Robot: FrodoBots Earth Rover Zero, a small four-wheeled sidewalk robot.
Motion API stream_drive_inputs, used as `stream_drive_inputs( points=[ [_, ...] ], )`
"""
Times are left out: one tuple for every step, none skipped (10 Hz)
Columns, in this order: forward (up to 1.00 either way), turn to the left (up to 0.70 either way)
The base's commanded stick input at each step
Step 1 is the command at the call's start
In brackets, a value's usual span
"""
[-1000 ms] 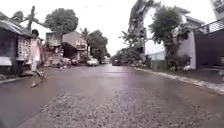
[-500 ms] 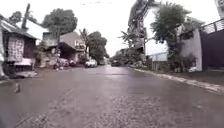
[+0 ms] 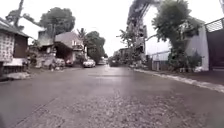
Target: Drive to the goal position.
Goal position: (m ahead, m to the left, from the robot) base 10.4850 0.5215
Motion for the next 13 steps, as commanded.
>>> stream_drive_inputs(
  points=[
    [1.0, 0.0],
    [1.0, 0.0],
    [1.0, 0.0],
    [1.0, 0.0],
    [1.0, 0.0],
    [1.0, 0.0],
    [1.0, 0.0],
    [1.0, 0.0],
    [1.0, 0.0],
    [1.0, 0.03],
    [1.0, 0.27],
    [1.0, 0.25],
    [1.0, 0.04]
  ],
)
